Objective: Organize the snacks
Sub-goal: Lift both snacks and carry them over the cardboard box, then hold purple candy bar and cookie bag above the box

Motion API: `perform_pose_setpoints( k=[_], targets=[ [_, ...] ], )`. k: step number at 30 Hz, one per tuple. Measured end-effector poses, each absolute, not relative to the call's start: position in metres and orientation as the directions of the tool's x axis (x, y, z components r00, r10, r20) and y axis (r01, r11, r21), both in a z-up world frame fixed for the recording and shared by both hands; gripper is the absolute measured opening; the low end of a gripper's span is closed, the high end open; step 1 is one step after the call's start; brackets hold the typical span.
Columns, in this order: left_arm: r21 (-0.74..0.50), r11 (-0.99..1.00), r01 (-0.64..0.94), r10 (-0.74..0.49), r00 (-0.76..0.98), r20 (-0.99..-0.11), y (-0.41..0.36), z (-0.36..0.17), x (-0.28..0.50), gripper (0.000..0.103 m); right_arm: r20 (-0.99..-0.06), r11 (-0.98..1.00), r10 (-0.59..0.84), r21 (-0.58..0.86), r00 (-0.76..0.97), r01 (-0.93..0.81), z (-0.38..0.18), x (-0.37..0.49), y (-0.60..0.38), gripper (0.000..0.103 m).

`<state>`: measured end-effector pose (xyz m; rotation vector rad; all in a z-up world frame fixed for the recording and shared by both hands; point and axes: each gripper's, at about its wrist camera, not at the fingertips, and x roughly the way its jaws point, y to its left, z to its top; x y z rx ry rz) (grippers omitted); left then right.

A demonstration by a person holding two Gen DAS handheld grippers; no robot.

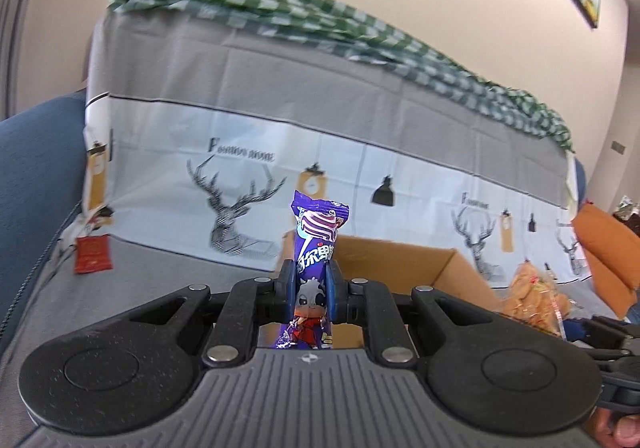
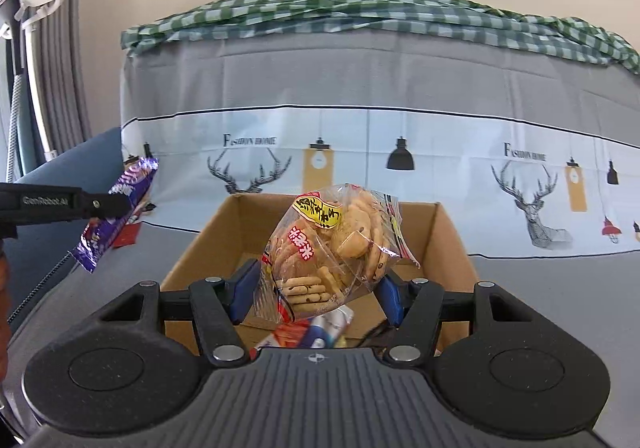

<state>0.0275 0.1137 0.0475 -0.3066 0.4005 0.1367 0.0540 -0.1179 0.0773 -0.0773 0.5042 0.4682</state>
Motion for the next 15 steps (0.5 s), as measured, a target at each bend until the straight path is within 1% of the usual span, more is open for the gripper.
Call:
perform_pose_setpoints(
  k=[8, 15],
  targets=[
    [-0.261, 0.958, -0.121, 0.021, 0.935, -0.354, 0.086, 0.052, 0.029, 0.016, -0.485, 0.903, 0.389, 0.034, 0.783, -0.428, 0.074, 0.058, -0.122, 0.063],
    [-0.252, 0.965, -0.075, -0.016, 0.94, -0.342, 0.075, 0.05, 0.029, 0.016, -0.486, 0.905, 0.384, 0.029, 0.785, -0.425, 0.072, 0.059, -0.12, 0.063]
  ],
)
